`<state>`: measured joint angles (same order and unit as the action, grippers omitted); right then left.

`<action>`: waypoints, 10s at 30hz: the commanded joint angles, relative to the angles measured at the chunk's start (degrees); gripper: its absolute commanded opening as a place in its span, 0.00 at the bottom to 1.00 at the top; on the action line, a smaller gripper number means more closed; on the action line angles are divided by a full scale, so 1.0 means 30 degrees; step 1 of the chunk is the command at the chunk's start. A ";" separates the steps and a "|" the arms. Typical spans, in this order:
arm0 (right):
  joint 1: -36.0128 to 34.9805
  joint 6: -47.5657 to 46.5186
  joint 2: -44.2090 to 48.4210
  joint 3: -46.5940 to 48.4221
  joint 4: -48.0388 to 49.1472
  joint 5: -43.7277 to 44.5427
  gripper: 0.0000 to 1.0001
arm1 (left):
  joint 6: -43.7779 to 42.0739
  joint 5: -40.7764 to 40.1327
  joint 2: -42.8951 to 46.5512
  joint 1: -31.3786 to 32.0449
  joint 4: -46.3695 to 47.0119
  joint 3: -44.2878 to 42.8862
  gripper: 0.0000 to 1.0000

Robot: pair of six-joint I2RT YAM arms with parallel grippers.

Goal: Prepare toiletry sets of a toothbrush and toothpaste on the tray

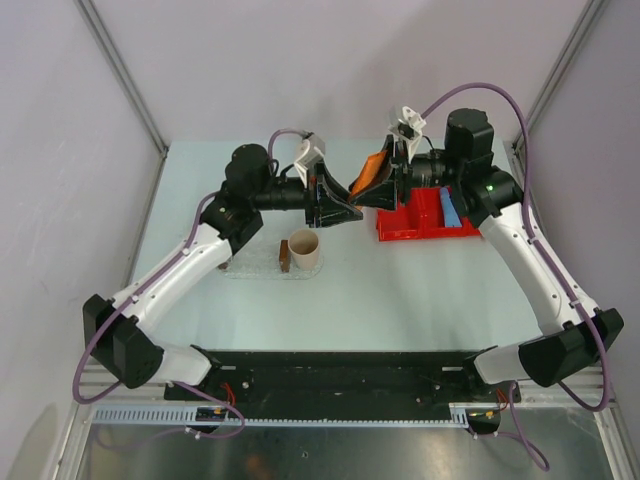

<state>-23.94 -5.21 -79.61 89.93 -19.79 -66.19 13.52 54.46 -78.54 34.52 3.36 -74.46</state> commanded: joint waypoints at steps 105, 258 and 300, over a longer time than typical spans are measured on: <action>-0.4235 -0.4912 0.0698 -0.1207 -0.3100 0.9699 0.00 | -0.6001 -0.2478 0.1602 -0.3042 -0.9849 -0.4683 0.89; -0.1892 -0.4708 0.1724 -0.3727 -0.3921 1.1137 0.69 | -1.0454 -1.0302 0.7783 -1.2416 -0.7534 0.8734 0.00; -0.1716 -0.4620 0.1665 -0.3756 -0.3979 1.0961 0.69 | -1.0776 -1.0183 0.7226 -1.2474 -0.7534 0.8852 0.00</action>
<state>-29.39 -19.55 -75.72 78.61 -32.73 -32.38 -18.48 22.24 -57.10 -2.24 -21.06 -47.79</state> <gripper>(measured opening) 0.690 0.050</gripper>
